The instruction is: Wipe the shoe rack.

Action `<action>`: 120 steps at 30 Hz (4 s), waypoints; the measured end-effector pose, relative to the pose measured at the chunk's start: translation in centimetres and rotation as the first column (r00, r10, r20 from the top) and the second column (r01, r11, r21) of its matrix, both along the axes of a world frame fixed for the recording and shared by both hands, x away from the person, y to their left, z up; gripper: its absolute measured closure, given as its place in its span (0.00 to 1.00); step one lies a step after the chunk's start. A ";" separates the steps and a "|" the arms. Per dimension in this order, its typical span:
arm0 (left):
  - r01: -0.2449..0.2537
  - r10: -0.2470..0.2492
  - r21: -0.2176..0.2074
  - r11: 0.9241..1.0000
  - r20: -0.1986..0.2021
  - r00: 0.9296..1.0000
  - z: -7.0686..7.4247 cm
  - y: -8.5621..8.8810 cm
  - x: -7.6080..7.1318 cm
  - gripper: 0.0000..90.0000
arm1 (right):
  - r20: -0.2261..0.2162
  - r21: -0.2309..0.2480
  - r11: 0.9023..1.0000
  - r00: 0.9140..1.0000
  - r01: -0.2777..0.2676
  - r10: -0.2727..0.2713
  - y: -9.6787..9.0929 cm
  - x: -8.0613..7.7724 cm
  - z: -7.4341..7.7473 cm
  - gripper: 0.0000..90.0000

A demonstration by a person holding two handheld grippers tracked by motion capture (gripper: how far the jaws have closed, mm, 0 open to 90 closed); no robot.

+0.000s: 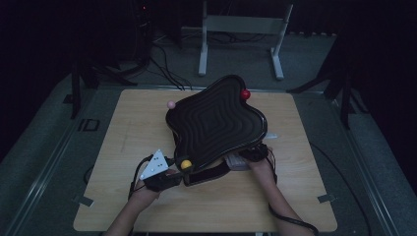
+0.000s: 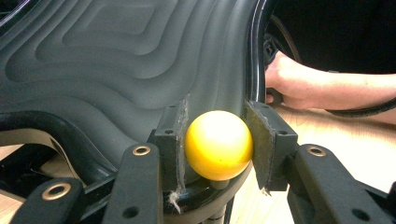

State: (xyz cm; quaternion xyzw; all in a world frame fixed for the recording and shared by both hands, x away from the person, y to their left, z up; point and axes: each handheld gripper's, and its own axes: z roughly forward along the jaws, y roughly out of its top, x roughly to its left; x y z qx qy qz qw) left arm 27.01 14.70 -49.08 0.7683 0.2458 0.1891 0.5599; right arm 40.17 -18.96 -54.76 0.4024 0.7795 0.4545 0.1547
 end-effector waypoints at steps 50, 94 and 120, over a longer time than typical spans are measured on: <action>0.004 -0.004 0.003 1.000 -0.010 1.000 0.1 0.0 0.1 0.67 | -0.021 0.003 0.955 0.954 -0.298 0.298 8.6 -9.5 -0.8 0.79; 0.015 -0.015 0.001 1.000 -0.007 1.000 0.0 0.1 0.2 0.67 | -0.017 -0.027 1.000 1.000 0.006 -0.006 -1.2 -2.3 -0.1 0.79; 0.010 -0.010 -0.010 1.000 -0.004 1.000 -0.1 0.1 0.2 0.67 | -0.019 -0.035 0.999 1.000 -0.022 0.021 0.3 -0.4 0.3 0.79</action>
